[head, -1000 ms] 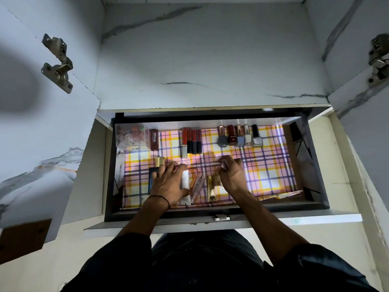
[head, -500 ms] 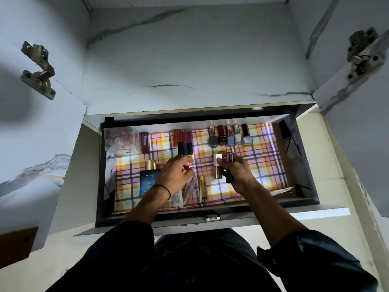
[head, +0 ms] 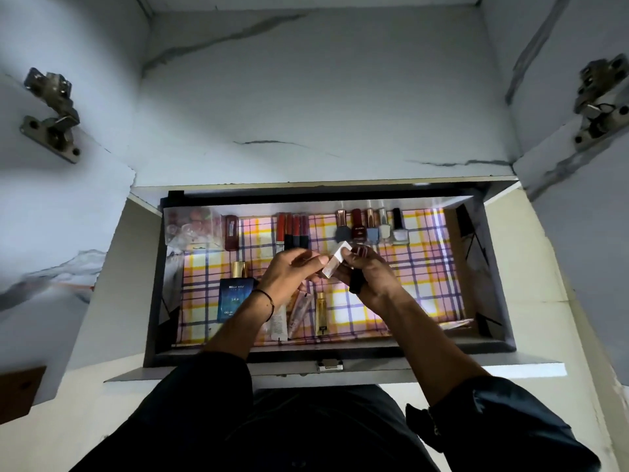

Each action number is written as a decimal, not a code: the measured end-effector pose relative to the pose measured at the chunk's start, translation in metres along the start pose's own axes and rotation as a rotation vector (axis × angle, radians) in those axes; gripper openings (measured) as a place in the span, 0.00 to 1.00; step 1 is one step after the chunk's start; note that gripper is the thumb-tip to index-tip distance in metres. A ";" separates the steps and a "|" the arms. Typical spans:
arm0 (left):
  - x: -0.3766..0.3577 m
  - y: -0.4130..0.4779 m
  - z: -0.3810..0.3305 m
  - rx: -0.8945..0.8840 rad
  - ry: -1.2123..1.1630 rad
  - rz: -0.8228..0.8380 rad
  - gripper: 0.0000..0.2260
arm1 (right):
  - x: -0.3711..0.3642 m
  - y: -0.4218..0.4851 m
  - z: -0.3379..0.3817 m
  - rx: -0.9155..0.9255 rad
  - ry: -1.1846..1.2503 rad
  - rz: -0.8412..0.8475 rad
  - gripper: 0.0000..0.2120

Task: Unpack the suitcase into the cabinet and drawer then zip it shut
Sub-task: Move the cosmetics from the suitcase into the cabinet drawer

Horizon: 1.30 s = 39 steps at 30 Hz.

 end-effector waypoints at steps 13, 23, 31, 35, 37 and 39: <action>0.059 0.001 0.027 0.006 0.061 -0.522 0.11 | -0.054 0.014 -0.016 0.134 -0.361 -0.120 0.06; 0.084 0.045 0.017 0.230 0.481 -0.704 0.09 | -0.036 0.004 -0.016 0.096 -0.557 -0.203 0.06; 0.085 0.051 0.012 0.166 0.807 -0.579 0.09 | -0.037 0.005 -0.015 0.091 -0.572 -0.193 0.12; 0.091 0.049 0.010 0.149 0.872 -0.572 0.09 | -0.049 0.007 -0.017 0.090 -0.456 -0.119 0.14; 0.091 0.047 0.009 0.094 0.894 -0.564 0.09 | -0.052 0.008 -0.019 0.064 -0.353 -0.088 0.15; 0.088 0.044 0.006 0.021 0.910 -0.533 0.12 | -0.053 0.010 -0.021 0.031 -0.249 -0.058 0.15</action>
Point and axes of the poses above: each hand's wrist, its own y-axis towards the middle knuckle, its own x-axis out of the back of the hand, z = x × y, the point moved 3 cm from there along y, towards the middle knuckle, and after that the axes turned 1 degree about y, right-handed, at the moved point
